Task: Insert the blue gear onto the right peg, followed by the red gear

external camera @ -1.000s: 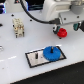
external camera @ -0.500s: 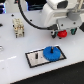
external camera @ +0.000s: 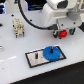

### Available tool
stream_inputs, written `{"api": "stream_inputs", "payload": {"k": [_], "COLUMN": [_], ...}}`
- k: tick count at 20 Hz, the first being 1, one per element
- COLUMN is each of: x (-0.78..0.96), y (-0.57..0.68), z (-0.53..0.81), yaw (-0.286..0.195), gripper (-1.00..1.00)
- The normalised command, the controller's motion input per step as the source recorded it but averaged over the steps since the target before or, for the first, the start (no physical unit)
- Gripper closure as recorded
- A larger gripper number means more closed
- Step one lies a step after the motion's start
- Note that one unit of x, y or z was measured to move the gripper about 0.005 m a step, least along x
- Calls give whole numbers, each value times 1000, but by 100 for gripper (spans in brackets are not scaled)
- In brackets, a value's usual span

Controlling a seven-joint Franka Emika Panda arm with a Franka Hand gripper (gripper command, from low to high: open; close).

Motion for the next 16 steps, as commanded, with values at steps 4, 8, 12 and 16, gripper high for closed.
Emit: {"api": "stream_inputs", "payload": {"k": [4,8,12,16], "x": [-36,86,241,399], "y": [4,1,-47,-162], "z": [85,384,547,587], "yaw": [0,0,0,0], "gripper": [100,100,100,100]}}
